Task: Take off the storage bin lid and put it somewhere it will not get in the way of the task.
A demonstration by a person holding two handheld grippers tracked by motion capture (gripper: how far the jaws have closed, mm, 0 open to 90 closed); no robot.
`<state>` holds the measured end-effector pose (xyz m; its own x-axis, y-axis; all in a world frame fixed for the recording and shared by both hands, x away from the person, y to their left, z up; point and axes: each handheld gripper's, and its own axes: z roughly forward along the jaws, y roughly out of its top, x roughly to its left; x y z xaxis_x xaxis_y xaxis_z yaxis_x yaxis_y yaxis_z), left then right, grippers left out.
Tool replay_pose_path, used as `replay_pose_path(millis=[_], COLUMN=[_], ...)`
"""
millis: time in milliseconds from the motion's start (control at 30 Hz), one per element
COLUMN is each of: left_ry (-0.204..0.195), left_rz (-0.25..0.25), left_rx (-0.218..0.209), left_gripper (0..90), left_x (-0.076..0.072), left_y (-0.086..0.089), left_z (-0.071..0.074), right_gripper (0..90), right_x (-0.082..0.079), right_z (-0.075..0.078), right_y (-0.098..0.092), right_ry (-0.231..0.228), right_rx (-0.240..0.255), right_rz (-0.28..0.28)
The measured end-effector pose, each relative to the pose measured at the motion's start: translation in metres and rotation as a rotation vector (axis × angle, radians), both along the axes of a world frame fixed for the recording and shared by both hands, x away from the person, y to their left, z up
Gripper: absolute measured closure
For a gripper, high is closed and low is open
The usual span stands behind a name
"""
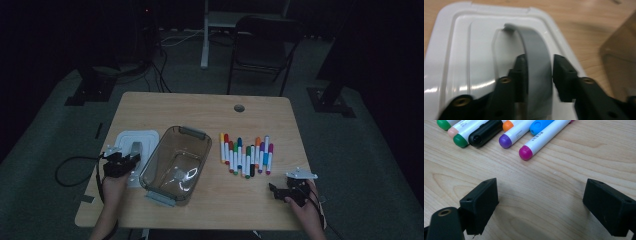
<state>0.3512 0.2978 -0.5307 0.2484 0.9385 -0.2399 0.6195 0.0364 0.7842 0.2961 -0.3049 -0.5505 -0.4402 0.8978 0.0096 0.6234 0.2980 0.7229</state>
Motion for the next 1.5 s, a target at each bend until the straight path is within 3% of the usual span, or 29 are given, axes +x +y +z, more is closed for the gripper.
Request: replay_pose_path(millis=[33,133,200,300,333,433,467,600,633,733,1000,1067,1200,1500], left_ry=[-0.009,-0.031,-0.042,-0.088,-0.093,-0.111,-0.096,-0.090,-0.081,-0.076,-0.074,-0.081,-0.092,-0.109], left_rz=[0.002,-0.033,-0.080,-0.132,-0.149,-0.181,-0.180,-0.158,-0.176,-0.212,-0.255,-0.297,-0.304,-0.341], left_rx=[0.019,0.021,0.016,0.047,0.055,0.082,0.096,0.133,0.163,0.189,0.188,0.203,0.213,0.212], left_gripper=[59.0,48.8,34.8,21.8,15.4,7.6,0.1,0.4,0.4,0.4,0.4,0.4,0.4,0.4], left_x=[-0.001,-0.005,-0.007,-0.012,-0.013,-0.015,-0.014,-0.017,-0.018,-0.020,-0.031,-0.043,-0.050,-0.069], left_y=[0.000,0.002,0.001,-0.005,-0.007,-0.013,-0.015,-0.018,-0.021,-0.027,-0.035,-0.046,-0.054,-0.085], left_z=[0.003,0.012,0.017,0.022,0.023,0.025,0.025,0.025,0.023,0.019,0.017,0.019,0.019,0.023], right_gripper=[12.3,12.3,12.4,12.4,12.4,12.4,12.4,12.5,12.4,12.4,12.7,12.6,12.7,12.7], right_x=[0.000,0.000,0.000,0.001,0.001,0.002,0.002,0.002,0.002,0.003,0.003,0.004,0.006,0.008], right_z=[0.000,0.000,0.000,0.000,0.000,0.000,0.000,0.000,0.000,0.000,0.000,0.000,0.000,0.000], right_y=[0.000,0.000,0.000,0.000,0.000,-0.001,0.000,0.002,0.004,0.005,0.007,0.007,0.005,0.006], right_ry=[0.000,0.000,0.000,0.000,0.000,0.000,0.000,0.002,0.000,0.001,0.002,0.002,0.000,0.000], right_rx=[0.000,0.000,0.000,-0.001,-0.002,-0.001,0.000,0.003,0.001,0.001,0.002,0.001,0.000,0.000], right_rz=[0.000,0.000,0.000,0.006,0.014,0.018,0.014,-0.011,-0.027,-0.045,-0.068,-0.061,-0.025,-0.015])
